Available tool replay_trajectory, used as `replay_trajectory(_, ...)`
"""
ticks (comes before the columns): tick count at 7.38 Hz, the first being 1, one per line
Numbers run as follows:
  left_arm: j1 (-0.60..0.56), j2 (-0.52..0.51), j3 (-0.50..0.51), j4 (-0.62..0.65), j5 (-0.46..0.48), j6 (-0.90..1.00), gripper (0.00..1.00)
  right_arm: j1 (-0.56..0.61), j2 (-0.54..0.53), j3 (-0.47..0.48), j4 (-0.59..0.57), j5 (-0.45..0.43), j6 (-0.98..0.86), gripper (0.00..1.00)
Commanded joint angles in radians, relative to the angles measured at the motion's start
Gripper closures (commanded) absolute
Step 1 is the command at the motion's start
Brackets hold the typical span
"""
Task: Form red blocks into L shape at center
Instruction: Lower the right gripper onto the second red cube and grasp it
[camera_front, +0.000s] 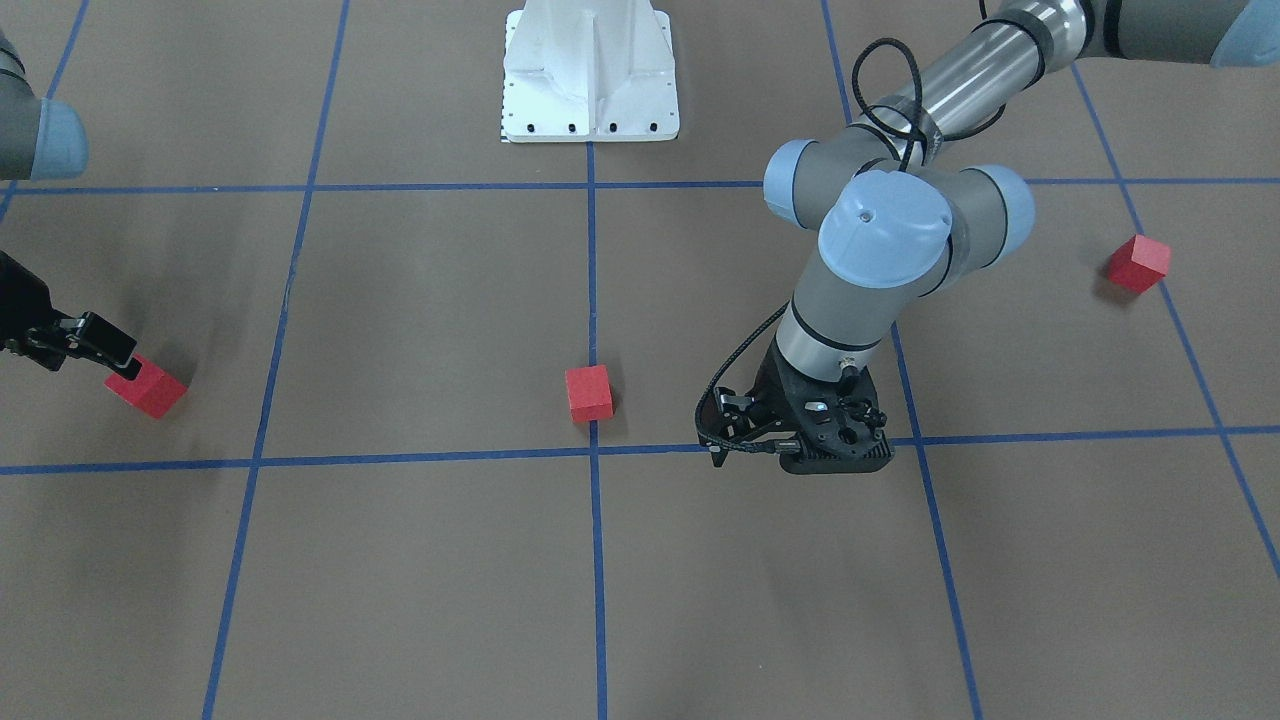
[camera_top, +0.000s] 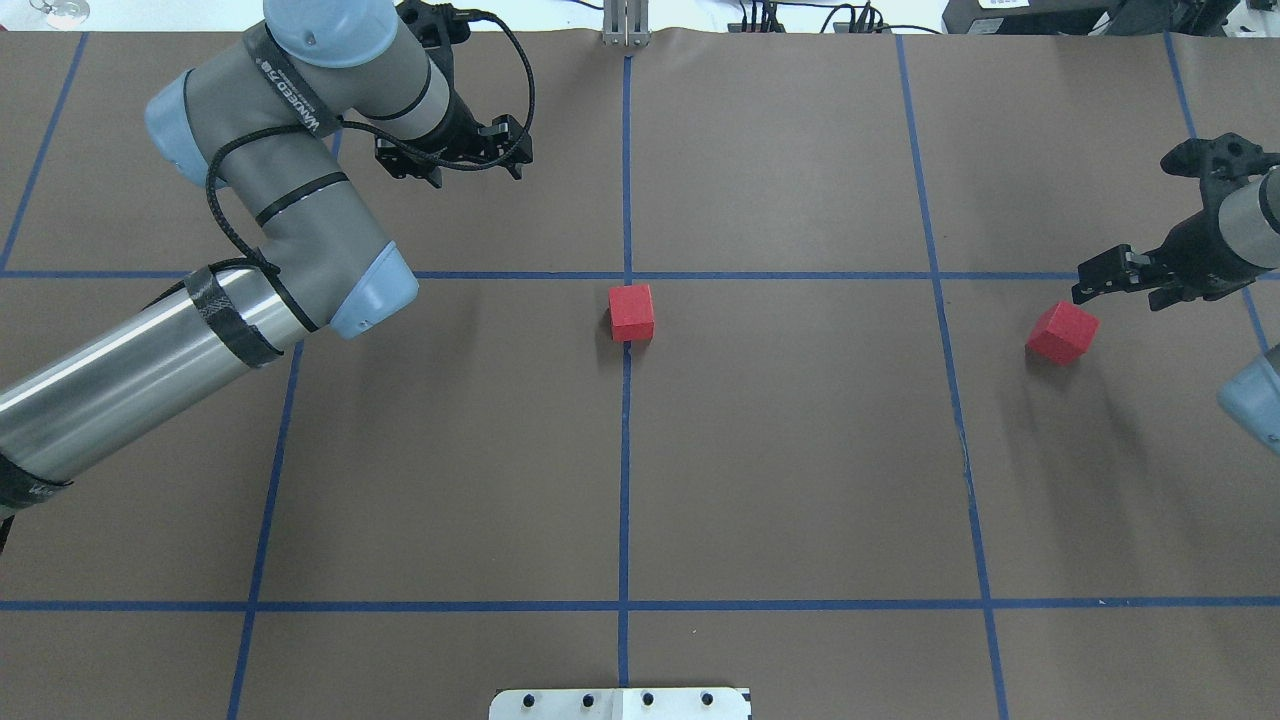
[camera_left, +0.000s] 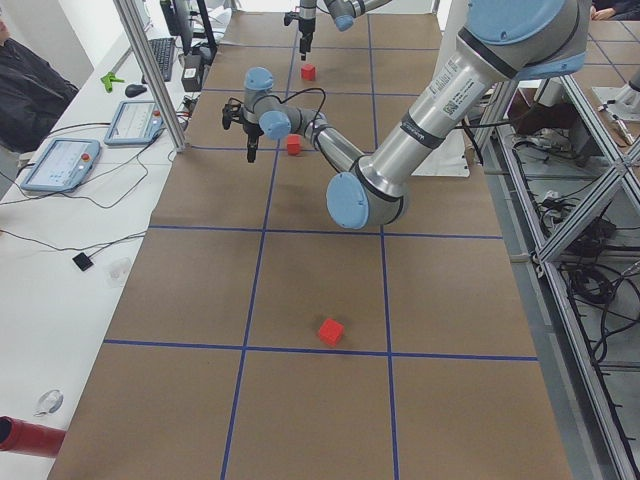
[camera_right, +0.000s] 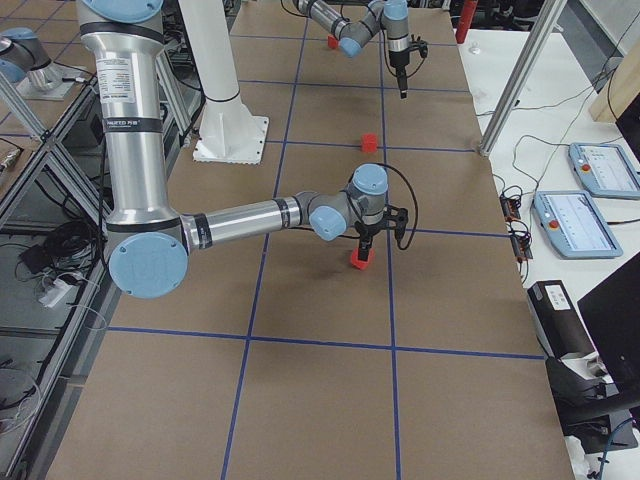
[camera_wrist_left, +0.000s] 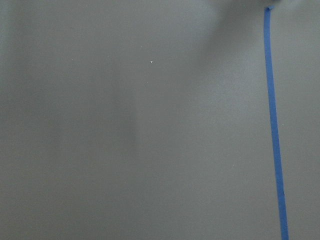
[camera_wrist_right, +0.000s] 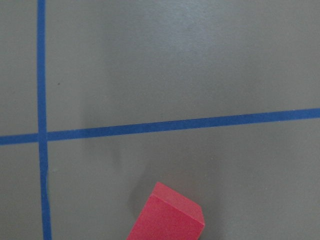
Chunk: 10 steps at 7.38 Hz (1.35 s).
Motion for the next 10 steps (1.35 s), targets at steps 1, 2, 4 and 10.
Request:
replay_trajectory(1, -0.004, 0.000, -0.001, -0.001, 0.000, -0.001, 0.00, -0.049, 0.036, -0.023, 0.000, -0.013, 0.117, 0.01)
replay_trajectory(2, -0.007, 0.000, -0.001, -0.003, 0.000, -0.001, 0.00, -0.056, 0.036, -0.044, 0.000, -0.013, 0.115, 0.01)
replay_trajectory(4, -0.005, 0.001, -0.001, -0.003, 0.000, -0.002, 0.00, -0.055, 0.022, -0.056, 0.000, -0.015, 0.104, 0.01)
replay_trajectory(10, -0.005, 0.003, -0.001, -0.010, 0.000, -0.001, 0.00, -0.058, 0.066, -0.151, 0.000, -0.016, 0.103, 0.01)
